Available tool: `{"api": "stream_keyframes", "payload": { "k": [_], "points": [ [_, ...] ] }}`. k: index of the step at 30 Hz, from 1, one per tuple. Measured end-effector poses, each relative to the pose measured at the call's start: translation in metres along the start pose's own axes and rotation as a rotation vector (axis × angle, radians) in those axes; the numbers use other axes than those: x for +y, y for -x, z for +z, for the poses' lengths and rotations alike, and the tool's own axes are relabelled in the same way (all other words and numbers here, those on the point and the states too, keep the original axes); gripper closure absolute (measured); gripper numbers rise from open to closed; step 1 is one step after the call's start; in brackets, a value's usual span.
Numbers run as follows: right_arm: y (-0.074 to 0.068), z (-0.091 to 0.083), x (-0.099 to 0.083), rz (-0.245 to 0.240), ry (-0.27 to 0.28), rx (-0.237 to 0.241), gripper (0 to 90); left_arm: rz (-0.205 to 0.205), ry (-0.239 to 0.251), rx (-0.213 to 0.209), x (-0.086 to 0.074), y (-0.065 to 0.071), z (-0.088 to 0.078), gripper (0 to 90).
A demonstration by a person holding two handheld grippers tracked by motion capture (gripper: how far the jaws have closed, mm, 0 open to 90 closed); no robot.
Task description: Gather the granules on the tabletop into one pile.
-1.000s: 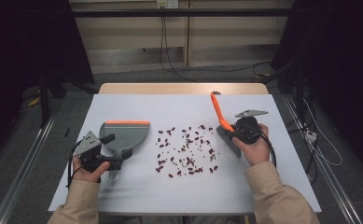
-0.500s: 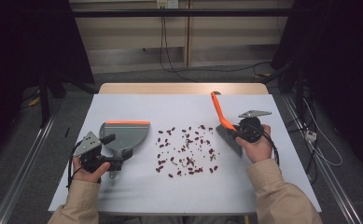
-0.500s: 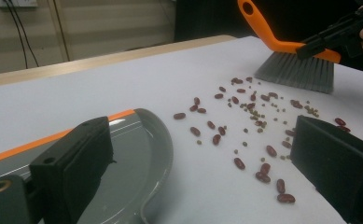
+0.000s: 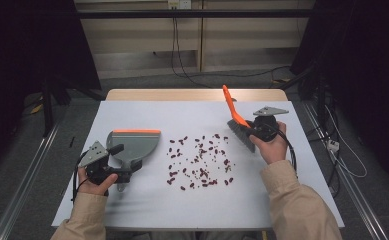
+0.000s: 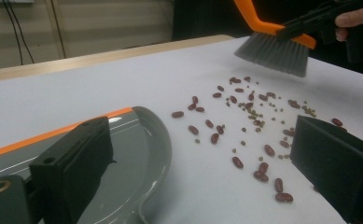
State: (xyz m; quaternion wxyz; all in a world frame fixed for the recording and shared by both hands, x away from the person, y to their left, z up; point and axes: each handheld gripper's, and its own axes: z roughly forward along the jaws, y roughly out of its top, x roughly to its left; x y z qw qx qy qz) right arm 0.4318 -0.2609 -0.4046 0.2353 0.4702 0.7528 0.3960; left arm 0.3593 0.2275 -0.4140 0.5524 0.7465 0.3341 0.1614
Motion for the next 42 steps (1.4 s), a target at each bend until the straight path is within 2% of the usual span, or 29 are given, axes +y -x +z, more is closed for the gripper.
{"api": "stream_keyframes", "payload": {
  "k": [3,8,11,18,21,24,30,35,42],
  "points": [
    [0.003,0.007,0.006,-0.015,0.015,0.015,71.7,-0.004,0.001,-0.001,0.000,0.000,0.001,5.6],
    [0.005,0.021,0.014,-0.067,0.020,0.018,71.7,-0.007,-0.002,0.000,-0.001,-0.001,0.002,5.6],
    [0.005,0.030,0.017,-0.076,0.026,0.029,71.7,-0.006,-0.005,-0.006,-0.001,0.000,0.004,5.6],
    [0.001,0.051,0.027,-0.153,0.047,0.053,71.7,-0.016,-0.001,-0.005,-0.001,-0.003,0.004,5.6],
    [-0.003,0.060,0.027,-0.172,0.040,0.067,71.7,-0.020,0.000,-0.004,-0.002,-0.004,0.004,5.6],
    [-0.008,0.067,0.022,-0.205,0.004,0.085,71.7,-0.020,0.000,-0.005,-0.002,-0.004,0.003,5.6],
    [-0.021,0.061,0.018,-0.292,-0.027,0.144,71.5,-0.020,0.002,0.001,-0.002,-0.004,0.001,5.6],
    [-0.028,0.051,0.014,-0.326,-0.047,0.186,71.5,-0.018,0.005,0.002,-0.001,-0.002,0.001,5.6],
    [-0.033,0.037,0.005,-0.345,-0.047,0.229,71.5,-0.014,0.003,0.005,-0.001,-0.002,0.001,5.6]
  ]
}}
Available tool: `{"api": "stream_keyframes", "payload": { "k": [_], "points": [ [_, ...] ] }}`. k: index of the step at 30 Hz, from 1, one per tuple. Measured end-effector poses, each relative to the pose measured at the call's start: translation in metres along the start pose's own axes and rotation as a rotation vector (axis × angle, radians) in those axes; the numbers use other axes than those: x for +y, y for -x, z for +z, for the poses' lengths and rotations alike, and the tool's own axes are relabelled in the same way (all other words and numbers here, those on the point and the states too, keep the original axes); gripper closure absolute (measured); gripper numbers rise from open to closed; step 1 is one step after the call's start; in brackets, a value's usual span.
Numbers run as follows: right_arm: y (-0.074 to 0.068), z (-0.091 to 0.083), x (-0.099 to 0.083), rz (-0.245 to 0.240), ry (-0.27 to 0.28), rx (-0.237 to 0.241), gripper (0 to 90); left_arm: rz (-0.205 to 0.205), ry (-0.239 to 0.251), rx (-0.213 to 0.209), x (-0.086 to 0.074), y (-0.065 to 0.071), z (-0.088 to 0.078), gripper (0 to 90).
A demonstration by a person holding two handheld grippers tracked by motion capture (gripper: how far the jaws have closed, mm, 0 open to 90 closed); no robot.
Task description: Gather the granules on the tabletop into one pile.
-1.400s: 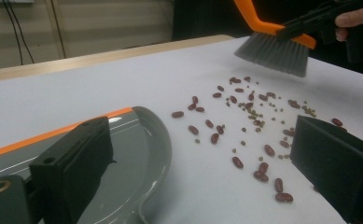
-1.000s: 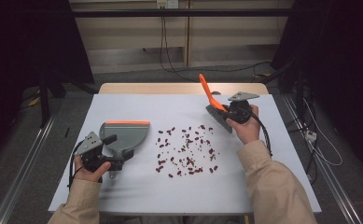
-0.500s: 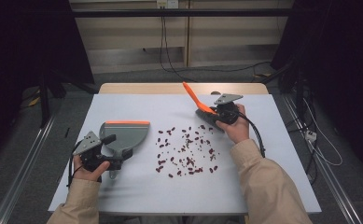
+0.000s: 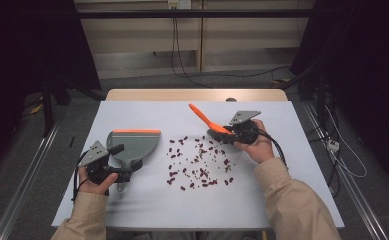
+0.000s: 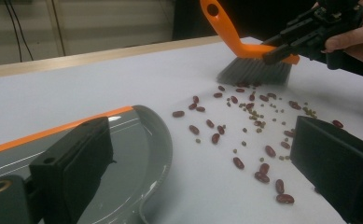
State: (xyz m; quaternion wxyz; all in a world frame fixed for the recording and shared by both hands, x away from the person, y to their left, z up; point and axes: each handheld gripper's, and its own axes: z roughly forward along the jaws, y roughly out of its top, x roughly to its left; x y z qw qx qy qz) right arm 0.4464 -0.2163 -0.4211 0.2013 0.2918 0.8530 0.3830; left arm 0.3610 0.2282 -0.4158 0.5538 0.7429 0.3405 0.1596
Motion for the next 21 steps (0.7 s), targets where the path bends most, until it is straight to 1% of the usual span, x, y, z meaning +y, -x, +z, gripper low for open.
{"api": "stream_keyframes", "payload": {
  "k": [1,3,5,7,11,12,20,21],
  "points": [
    [-0.001,-0.002,-0.001,0.003,-0.002,0.009,71.5,-0.001,0.001,0.000,0.000,0.000,0.000,5.6],
    [-0.004,-0.004,-0.001,-0.007,-0.007,0.014,71.4,0.000,0.001,0.000,0.000,0.000,0.000,5.6],
    [-0.007,-0.006,-0.002,0.000,-0.001,0.026,71.5,0.001,-0.001,0.000,0.000,0.000,0.000,5.6],
    [-0.010,-0.008,-0.003,-0.018,-0.001,0.028,71.4,0.001,-0.003,0.000,0.000,0.000,0.000,5.6],
    [-0.014,-0.011,-0.006,-0.019,0.007,0.030,71.4,0.004,-0.004,-0.001,0.000,0.001,0.000,5.6],
    [-0.016,-0.012,-0.006,-0.008,0.011,0.035,71.4,0.003,-0.004,-0.001,0.000,0.001,0.001,5.6],
    [-0.026,-0.018,-0.007,-0.048,-0.005,0.032,71.5,0.006,-0.005,-0.003,0.000,0.001,0.001,5.7],
    [-0.027,-0.019,-0.007,-0.047,-0.004,0.036,71.5,0.005,-0.005,-0.003,0.000,0.001,0.001,5.7]
  ]
}}
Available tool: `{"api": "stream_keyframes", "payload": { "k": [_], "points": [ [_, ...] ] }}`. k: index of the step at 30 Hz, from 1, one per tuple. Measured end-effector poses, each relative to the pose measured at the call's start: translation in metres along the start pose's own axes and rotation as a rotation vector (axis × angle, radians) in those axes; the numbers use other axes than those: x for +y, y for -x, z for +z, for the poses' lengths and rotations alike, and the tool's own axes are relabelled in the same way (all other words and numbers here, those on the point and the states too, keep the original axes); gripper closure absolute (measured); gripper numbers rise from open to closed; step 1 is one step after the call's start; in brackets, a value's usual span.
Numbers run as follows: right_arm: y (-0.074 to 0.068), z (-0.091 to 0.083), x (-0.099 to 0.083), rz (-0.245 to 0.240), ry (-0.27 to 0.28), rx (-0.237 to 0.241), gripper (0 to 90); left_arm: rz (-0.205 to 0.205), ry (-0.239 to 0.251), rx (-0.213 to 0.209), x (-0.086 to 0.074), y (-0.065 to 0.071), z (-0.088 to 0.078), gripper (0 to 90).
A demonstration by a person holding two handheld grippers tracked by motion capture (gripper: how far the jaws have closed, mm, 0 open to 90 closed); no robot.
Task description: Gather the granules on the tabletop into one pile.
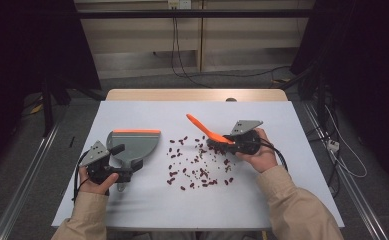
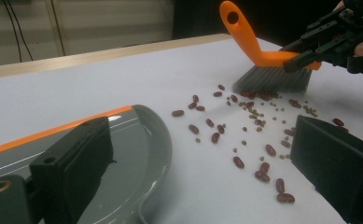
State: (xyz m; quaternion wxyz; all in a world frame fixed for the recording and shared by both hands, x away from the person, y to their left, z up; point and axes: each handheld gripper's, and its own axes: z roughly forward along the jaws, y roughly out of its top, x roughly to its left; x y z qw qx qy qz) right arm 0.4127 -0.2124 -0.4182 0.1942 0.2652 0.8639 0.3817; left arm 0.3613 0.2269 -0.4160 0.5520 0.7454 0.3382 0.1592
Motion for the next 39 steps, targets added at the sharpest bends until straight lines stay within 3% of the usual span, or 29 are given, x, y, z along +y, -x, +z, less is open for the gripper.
{"api": "stream_keyframes", "payload": {
  "k": [5,9,16,33,39],
  "points": [
    [-0.002,-0.005,0.001,-0.006,0.005,-0.002,71.7,0.001,0.002,0.001,0.000,0.000,-0.001,5.6],
    [0.000,-0.009,0.004,0.003,0.043,-0.023,71.7,0.001,0.004,-0.001,0.001,0.001,0.000,5.7],
    [0.016,-0.009,0.010,0.044,0.083,-0.057,71.6,0.001,0.002,0.001,0.001,0.000,0.000,5.7],
    [0.038,0.028,0.030,0.075,0.113,-0.056,71.7,-0.006,-0.003,-0.005,0.000,0.000,0.000,5.6],
    [0.037,0.042,0.034,0.045,0.093,-0.078,71.7,-0.006,-0.003,-0.004,0.000,0.000,0.000,5.6]
  ]
}}
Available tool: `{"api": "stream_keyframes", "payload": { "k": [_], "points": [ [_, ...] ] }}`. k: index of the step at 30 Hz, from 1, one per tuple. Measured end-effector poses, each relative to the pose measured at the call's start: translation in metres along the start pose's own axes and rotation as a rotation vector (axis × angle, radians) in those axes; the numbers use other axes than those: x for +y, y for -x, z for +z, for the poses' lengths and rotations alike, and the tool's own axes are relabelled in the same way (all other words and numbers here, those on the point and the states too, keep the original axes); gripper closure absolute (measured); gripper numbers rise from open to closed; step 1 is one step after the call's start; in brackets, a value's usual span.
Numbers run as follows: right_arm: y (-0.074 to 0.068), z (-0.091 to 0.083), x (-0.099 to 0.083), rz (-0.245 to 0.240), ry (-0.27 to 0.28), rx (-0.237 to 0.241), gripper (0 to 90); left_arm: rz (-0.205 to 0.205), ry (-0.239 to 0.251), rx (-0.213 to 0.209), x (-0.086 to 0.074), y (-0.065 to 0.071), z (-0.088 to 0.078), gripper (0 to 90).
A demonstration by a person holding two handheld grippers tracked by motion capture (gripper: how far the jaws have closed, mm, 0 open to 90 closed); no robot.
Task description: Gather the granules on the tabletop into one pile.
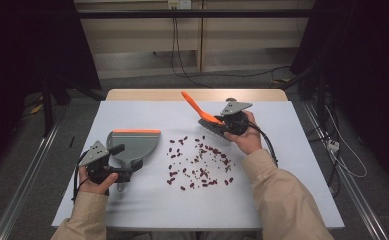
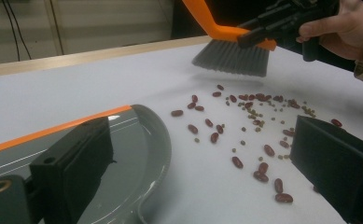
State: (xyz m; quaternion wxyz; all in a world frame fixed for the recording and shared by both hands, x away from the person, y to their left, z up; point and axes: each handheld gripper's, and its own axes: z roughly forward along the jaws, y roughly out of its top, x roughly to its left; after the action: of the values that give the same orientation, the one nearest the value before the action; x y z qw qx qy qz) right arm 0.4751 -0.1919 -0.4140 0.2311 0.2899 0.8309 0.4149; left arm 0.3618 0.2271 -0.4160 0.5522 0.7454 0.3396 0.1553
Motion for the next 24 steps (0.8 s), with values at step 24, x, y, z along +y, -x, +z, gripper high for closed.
{"api": "stream_keyframes", "payload": {
  "k": [24],
  "points": [
    [-0.027,0.001,-0.007,-0.116,-0.052,0.107,71.4,-0.002,-0.002,0.017,-0.001,0.000,-0.001,5.7]
  ]
}}
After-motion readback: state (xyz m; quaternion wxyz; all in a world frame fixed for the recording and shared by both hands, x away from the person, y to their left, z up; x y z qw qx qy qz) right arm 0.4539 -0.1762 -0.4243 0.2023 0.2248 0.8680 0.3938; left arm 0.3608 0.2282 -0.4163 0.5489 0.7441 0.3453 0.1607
